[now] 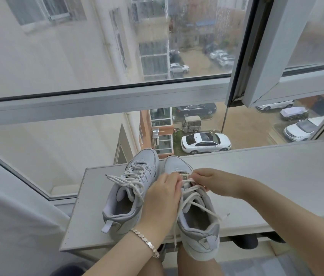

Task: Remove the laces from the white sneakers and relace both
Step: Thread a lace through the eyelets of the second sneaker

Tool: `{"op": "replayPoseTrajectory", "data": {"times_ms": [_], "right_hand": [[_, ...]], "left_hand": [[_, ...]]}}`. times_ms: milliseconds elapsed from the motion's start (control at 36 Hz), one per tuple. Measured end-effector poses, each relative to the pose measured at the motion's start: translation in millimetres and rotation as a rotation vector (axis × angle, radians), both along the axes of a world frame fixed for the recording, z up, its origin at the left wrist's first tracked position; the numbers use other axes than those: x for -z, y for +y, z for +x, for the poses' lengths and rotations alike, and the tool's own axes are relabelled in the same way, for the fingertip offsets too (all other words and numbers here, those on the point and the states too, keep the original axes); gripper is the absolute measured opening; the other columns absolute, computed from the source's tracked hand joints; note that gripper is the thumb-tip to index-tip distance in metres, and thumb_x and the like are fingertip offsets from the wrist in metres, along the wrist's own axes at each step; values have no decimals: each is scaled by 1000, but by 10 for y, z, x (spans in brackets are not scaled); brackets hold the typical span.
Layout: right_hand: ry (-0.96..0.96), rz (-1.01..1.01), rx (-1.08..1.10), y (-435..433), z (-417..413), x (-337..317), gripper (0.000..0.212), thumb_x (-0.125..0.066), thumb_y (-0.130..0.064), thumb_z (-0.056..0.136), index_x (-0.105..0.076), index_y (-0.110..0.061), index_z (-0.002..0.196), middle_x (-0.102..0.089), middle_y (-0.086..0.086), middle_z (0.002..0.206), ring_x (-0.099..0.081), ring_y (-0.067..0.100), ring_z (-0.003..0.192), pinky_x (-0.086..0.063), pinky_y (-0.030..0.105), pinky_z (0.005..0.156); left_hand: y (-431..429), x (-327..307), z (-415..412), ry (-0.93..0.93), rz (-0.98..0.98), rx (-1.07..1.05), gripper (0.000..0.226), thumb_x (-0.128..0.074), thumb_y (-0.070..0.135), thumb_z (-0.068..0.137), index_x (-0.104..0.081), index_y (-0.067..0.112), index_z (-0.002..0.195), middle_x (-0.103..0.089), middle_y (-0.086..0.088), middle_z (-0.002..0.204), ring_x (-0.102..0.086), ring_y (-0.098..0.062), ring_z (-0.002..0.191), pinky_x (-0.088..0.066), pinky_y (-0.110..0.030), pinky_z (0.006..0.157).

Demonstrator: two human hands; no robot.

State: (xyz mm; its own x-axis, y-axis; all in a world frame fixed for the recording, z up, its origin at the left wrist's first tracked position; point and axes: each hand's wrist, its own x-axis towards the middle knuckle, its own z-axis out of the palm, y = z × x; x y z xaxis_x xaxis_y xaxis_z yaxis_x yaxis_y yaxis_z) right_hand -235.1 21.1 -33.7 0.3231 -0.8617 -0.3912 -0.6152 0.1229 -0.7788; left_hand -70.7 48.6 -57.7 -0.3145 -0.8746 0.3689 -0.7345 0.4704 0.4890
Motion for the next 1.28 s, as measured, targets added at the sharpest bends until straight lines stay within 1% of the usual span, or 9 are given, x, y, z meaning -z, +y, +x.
{"op": "replayPoseTrajectory", "data": {"times_ms": [222, 306, 389, 444, 556, 861, 972, 1056, 1278], "right_hand": [[-379, 30, 467, 164, 84, 269, 29, -37, -14, 96, -48, -14, 68, -46, -1, 66, -39, 11, 62, -33, 23, 61], [-555, 143, 633, 163, 119, 303, 25, -45, -16, 92, -49, -12, 67, -44, 2, 64, -38, 15, 64, -33, 26, 66], [-663, 187, 683, 172, 128, 333, 20, -50, -17, 91, -50, -10, 73, -43, 8, 69, -38, 23, 73, -34, 34, 75], [-653, 153, 663, 176, 131, 339, 21, -51, -18, 92, -48, -11, 72, -40, 8, 69, -36, 22, 72, -32, 35, 74], [-511, -15, 501, 173, 163, 316, 35, -54, -25, 92, -45, -16, 60, -41, -1, 59, -38, 12, 58, -34, 26, 65], [-313, -72, 403, 180, 215, 306, 38, -49, -35, 94, -46, -17, 61, -41, -6, 56, -37, 7, 54, -32, 24, 60], [-399, -56, 467, 210, 211, 323, 32, -47, -32, 95, -49, -10, 72, -42, 5, 66, -39, 15, 64, -33, 30, 67], [-442, -61, 563, 226, 204, 362, 38, -48, -28, 95, -38, -15, 61, -36, -2, 56, -34, 13, 57, -30, 29, 64], [-591, -26, 656, 251, 227, 368, 34, -49, -20, 94, -37, -14, 63, -34, 2, 59, -32, 14, 59, -30, 30, 67]], "left_hand": [[-23, 61, 31, 201, 237, -89, 13, -51, 18, 94, -56, 24, 84, -51, 16, 85, -50, 2, 78, -36, -5, 68], [-51, 43, 13, 380, 501, -176, 26, -54, 14, 92, -56, 29, 72, -59, 9, 89, -55, -6, 85, -41, -13, 75], [-92, -9, 3, 654, 781, -217, 27, -52, 1, 90, -60, 15, 69, -62, -8, 87, -57, -21, 86, -46, -36, 90], [-119, -47, 14, 759, 855, -198, 25, -50, -2, 88, -56, 8, 65, -56, -11, 78, -53, -21, 77, -46, -33, 82], [-157, -99, 19, 651, 738, -102, 23, -59, 16, 88, -53, 9, 67, -48, -6, 65, -45, -13, 60, -40, -13, 53], [-338, -256, 43, -21, 612, 68, 29, -59, 42, 87, -58, 18, 70, -50, 8, 55, -47, -6, 53, -35, -24, 54], [-255, -139, 39, 222, 546, -1, 27, -61, 33, 87, -56, 16, 67, -49, 9, 54, -47, -4, 50, -39, -23, 57], [-181, -34, 55, 410, 494, -93, 29, -61, 26, 89, -50, 17, 63, -46, 10, 51, -43, -1, 48, -35, -17, 54], [-124, -33, -1, 1019, 864, -223, 48, -45, 17, 98, -49, 18, 50, -55, 0, 60, -52, -14, 62, -44, -25, 66]]}}
